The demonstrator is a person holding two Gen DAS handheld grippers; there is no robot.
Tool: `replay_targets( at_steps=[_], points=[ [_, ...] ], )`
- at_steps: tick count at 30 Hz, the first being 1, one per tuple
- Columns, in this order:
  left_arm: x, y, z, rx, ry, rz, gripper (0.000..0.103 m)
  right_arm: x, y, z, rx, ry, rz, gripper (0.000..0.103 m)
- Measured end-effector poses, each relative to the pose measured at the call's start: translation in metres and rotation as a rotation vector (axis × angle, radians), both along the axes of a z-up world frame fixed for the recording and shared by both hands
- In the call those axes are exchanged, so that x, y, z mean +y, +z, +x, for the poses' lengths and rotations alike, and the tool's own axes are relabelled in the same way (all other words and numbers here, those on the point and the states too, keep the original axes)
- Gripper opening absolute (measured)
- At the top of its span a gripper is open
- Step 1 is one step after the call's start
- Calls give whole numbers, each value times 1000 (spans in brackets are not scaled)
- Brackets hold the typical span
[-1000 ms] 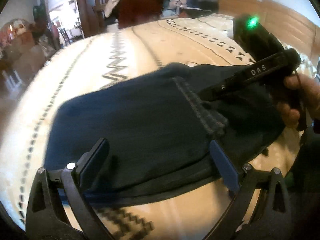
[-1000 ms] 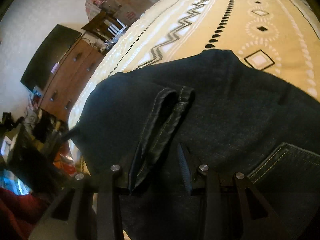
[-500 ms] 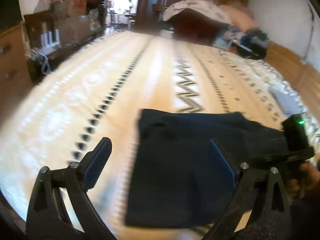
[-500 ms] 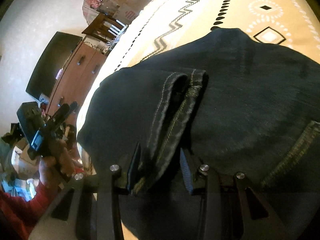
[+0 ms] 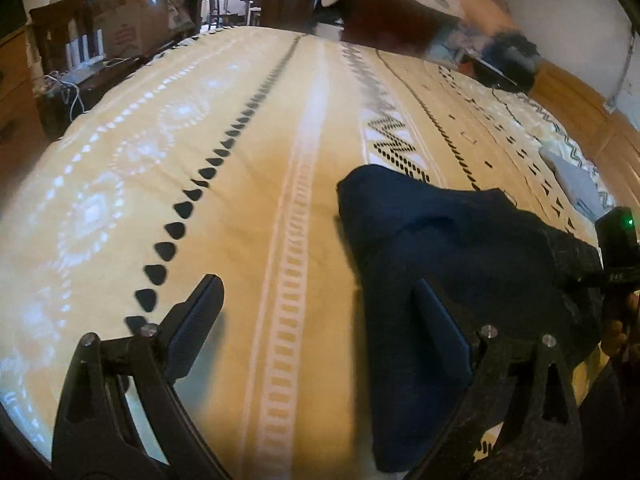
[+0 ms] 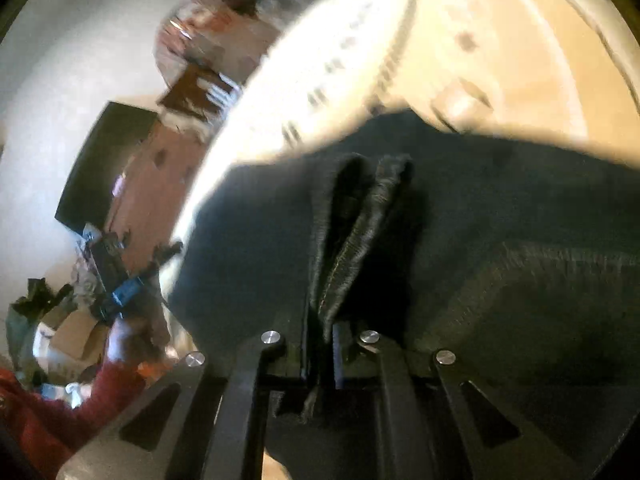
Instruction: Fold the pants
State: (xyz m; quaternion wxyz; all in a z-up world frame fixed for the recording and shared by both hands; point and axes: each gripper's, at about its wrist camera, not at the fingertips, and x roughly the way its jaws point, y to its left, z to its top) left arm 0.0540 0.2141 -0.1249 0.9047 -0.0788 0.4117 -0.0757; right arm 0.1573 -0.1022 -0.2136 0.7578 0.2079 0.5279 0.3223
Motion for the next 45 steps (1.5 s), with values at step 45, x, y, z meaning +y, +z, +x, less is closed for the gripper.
replay_targets(
  at_steps=[45],
  points=[
    [43, -31, 50, 186, -128, -312, 91, 85, 43, -97, -528, 68, -619, 48]
  ],
)
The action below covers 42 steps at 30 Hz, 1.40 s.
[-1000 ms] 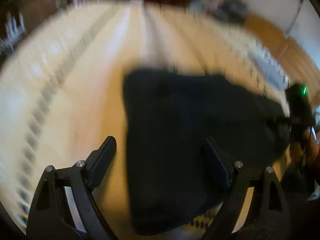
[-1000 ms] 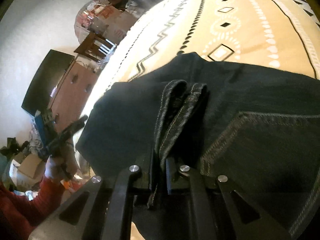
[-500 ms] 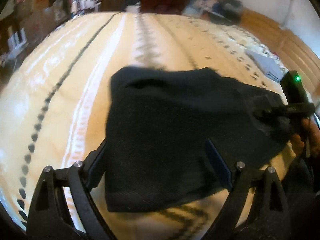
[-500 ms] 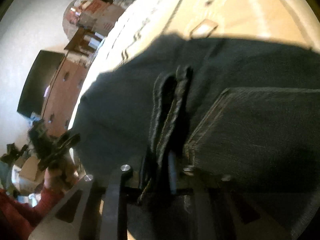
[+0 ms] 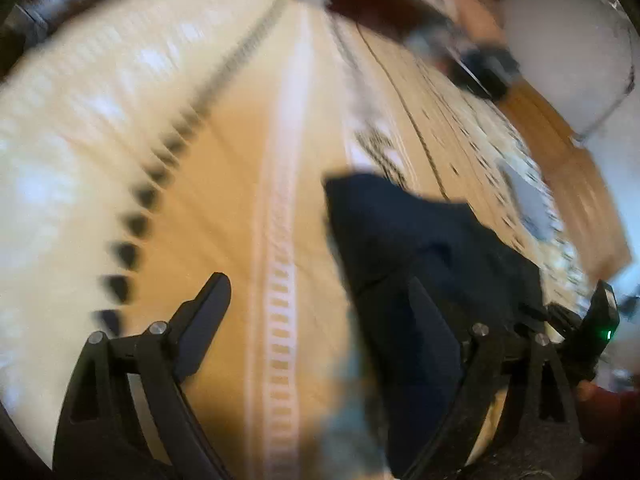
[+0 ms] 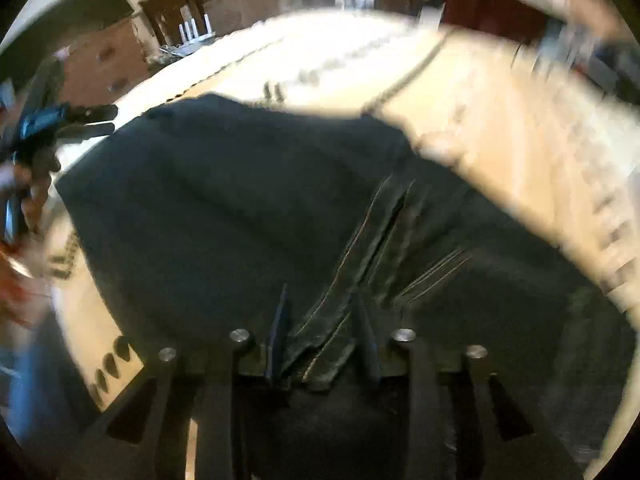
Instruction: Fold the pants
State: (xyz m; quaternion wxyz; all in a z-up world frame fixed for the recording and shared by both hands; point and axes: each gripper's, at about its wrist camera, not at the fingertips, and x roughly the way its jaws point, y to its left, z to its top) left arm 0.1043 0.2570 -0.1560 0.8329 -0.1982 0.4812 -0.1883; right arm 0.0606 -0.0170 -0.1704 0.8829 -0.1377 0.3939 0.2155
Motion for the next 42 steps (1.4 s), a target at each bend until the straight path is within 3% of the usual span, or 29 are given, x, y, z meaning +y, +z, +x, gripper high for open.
replay_targets(
  at_steps=[3, 5, 6, 8, 10, 14, 21, 23, 25, 27, 29, 33, 40, 41, 42],
  points=[
    [4, -13, 13, 16, -32, -97, 92, 56, 1, -49, -146, 153, -108, 67],
    [2, -11, 21, 14, -56, -132, 92, 102, -16, -78, -259, 253, -236, 92],
    [-1, -10, 23, 8, -82, -132, 92, 123, -25, -87, -311, 285, -299, 93],
    [-10, -10, 27, -2, -127, -125, 92, 161, -42, -96, -403, 324, -391, 90],
    [-14, -10, 33, -8, -156, -120, 92, 184, -46, -91, -438, 313, -400, 83],
    [-31, -11, 51, -13, -226, -107, 93, 223, -45, -66, -410, 285, -379, 78],
    [-23, -14, 57, -42, -258, -114, 98, 292, -57, -44, -429, 319, -400, 69],
    [-19, -14, 54, -54, -258, -126, 97, 310, -65, -44, -422, 359, -430, 48],
    [-17, -15, 53, -62, -257, -132, 95, 321, -75, -41, -383, 385, -440, 35],
    [-15, -15, 53, -66, -256, -127, 94, 320, -73, -34, -350, 372, -395, 34],
    [-15, -15, 53, -67, -255, -124, 93, 322, -71, -35, -396, 363, -416, 35],
    [-17, -12, 51, -71, -257, -120, 92, 312, -65, -44, -444, 307, -425, 50],
    [-28, -15, 72, -59, -244, -115, 91, 312, -66, -16, -361, 241, -389, 51],
    [-29, -15, 73, -56, -243, -106, 89, 312, -65, -14, -341, 230, -377, 51],
    [-31, -16, 73, -57, -244, -85, 74, 310, -64, -9, -323, 220, -361, 51]
  ],
)
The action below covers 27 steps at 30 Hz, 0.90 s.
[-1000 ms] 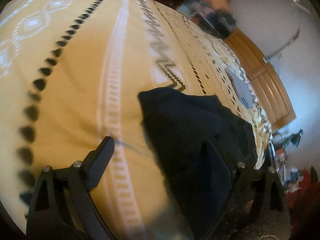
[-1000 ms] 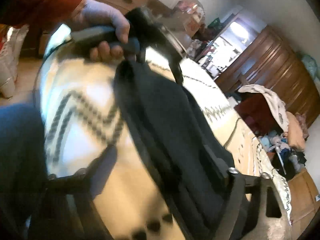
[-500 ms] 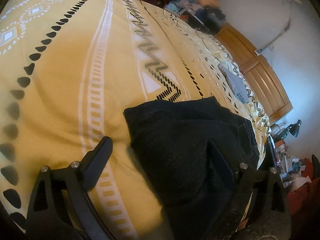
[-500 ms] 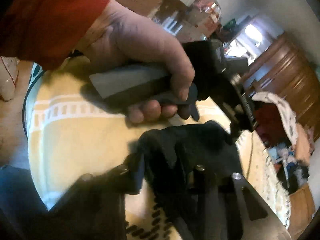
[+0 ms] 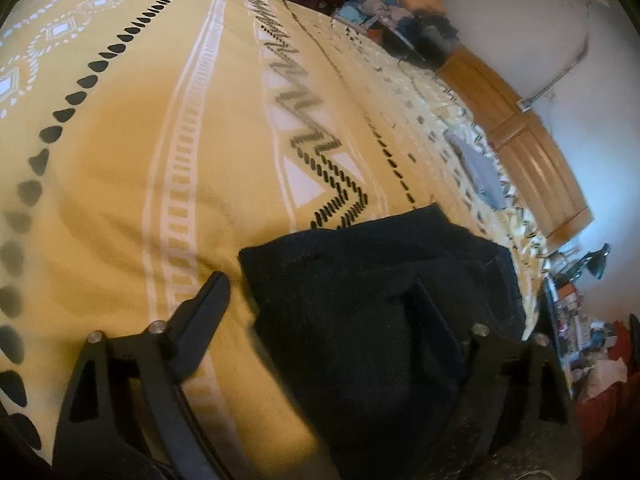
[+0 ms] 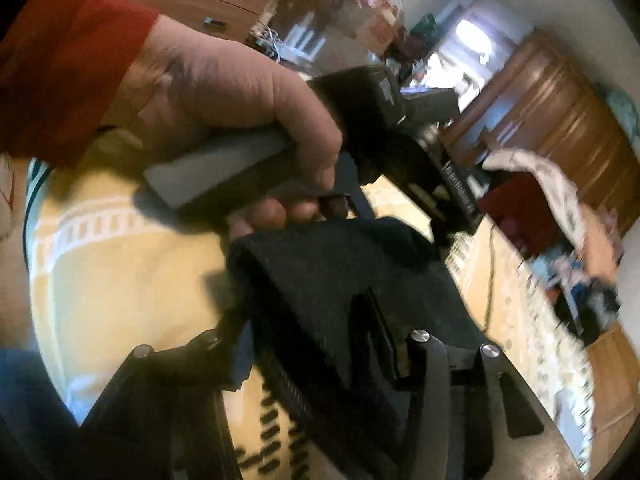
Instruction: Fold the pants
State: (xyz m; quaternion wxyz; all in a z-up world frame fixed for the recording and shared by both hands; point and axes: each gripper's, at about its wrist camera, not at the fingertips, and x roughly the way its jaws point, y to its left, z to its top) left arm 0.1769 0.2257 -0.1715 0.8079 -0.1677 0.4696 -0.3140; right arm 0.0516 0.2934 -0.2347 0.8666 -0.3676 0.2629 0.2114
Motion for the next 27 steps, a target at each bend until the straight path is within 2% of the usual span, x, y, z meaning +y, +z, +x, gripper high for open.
replay_targets(
  at_steps=[1, 3, 4, 5, 8, 12, 17, 20, 22, 25, 27],
  points=[
    [-2, -2, -1, 5, -4, 7, 42, -1, 0, 3, 15, -3, 8, 51],
    [-3, -5, 0, 25, 6, 36, 28, -3, 2, 9, 43, -2, 22, 41],
    [-3, -3, 0, 23, 11, 42, 20, -5, 4, 9, 56, -3, 32, 31],
    [-5, 2, -1, 15, 20, 50, 18, -9, 10, 12, 85, -10, 63, 21],
    [-11, 26, -6, -31, 49, 56, 15, -37, 47, 12, 114, -26, 219, 16],
    [-28, 72, -11, -91, 80, -19, 14, -99, 105, 16, 143, -57, 453, 16],
    [-103, 126, -11, -177, -1, -52, 14, -210, 159, 6, 198, -129, 732, 15],
    [-176, 143, -8, -207, -88, -58, 14, -281, 168, -5, 231, -206, 875, 15],
    [-235, 143, -3, -216, -168, -41, 14, -337, 165, -11, 259, -275, 981, 15],
    [-298, 126, 2, -196, -260, -31, 14, -422, 145, -24, 293, -397, 1135, 15],
    [-349, 106, 2, -168, -322, -2, 14, -475, 124, -31, 312, -481, 1213, 15]
  ],
)
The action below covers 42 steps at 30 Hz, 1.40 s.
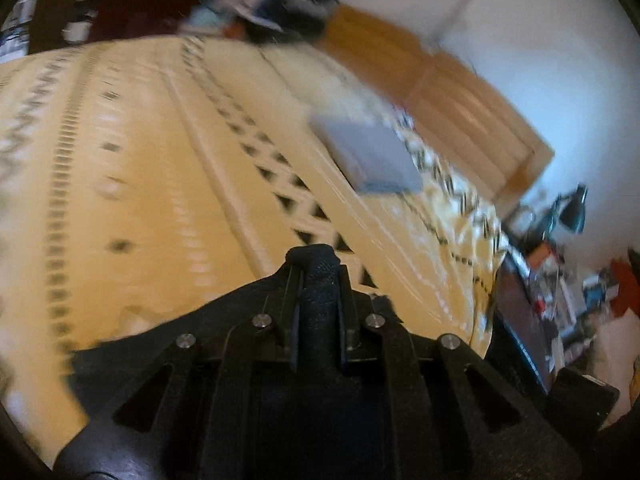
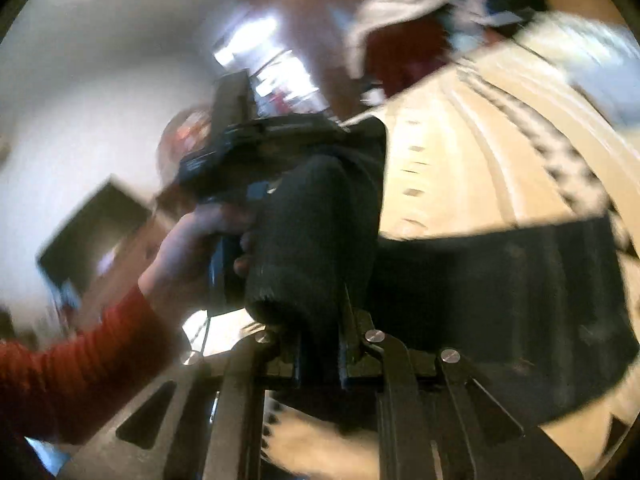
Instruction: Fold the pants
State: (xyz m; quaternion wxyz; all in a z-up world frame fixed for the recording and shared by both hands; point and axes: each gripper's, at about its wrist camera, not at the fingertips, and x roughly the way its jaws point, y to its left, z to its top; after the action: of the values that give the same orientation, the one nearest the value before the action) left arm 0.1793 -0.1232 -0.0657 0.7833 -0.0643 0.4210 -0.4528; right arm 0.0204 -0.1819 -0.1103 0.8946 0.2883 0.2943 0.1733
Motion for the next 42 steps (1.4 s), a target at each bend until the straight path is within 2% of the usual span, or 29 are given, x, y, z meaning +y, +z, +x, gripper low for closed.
replay_targets(
  at_steps=[3, 5, 8, 14, 17, 19, 20, 21, 22, 24, 27, 31, 33, 34, 36, 37, 39, 40, 41, 42],
  points=[
    [-58, -32, -4, 48, -72, 41, 14, -70, -33, -15, 69, -96, 135, 15],
    [-92, -53, -6, 71, -101, 76, 14, -94, -51, -32, 95, -135, 173, 15],
    [-121, -75, -14, 95, -120, 119, 14, -132, -78, -43, 140, -163, 262, 15],
    [-143, -74, -28, 27, -117, 201, 15, -154, -106, -56, 174, -134, 323, 15],
    [-160, -80, -29, 10, -112, 217, 21, -162, -112, -57, 190, -121, 328, 18],
    [-169, -94, -35, -32, -108, 232, 36, -162, -119, -51, 228, -105, 284, 20],
    [-173, -102, -38, -49, -97, 253, 40, -163, -117, -54, 247, -101, 257, 22],
    [-178, -105, -40, -66, -97, 273, 48, -163, -115, -60, 271, -102, 226, 26],
    [-182, -104, -43, -86, -112, 285, 62, -165, -112, -63, 286, -109, 205, 39],
    [-182, -91, -48, -84, -135, 253, 81, -174, -104, -74, 299, -109, 190, 41],
    [-160, -54, -58, -106, -122, 127, 81, -183, -80, -85, 277, -100, 116, 41],
    [-99, -12, -54, -148, 1, 35, 82, -196, -44, -65, 182, -108, 33, 41],
    [-57, -4, -47, -155, 89, 36, 83, -203, -38, -44, 175, -113, 18, 41],
    [-38, -4, -46, -153, 122, 47, 83, -202, -40, -29, 200, -98, -16, 41],
    [3, -10, -43, -141, 190, 96, 83, -193, -59, -3, 301, -58, -88, 41],
    [18, -16, -42, -125, 215, 114, 83, -188, -72, 7, 357, -30, -89, 42],
    [49, -29, -43, -82, 265, 149, 83, -182, -84, 12, 384, -20, -75, 39],
    [60, -34, -46, -74, 281, 159, 83, -180, -82, 9, 369, -20, -75, 31],
    [70, -39, -51, -66, 296, 172, 83, -180, -78, 4, 348, -25, -81, 16],
    [80, -44, -55, -53, 310, 175, 82, -180, -70, -2, 310, -20, -66, 11]
  ],
)
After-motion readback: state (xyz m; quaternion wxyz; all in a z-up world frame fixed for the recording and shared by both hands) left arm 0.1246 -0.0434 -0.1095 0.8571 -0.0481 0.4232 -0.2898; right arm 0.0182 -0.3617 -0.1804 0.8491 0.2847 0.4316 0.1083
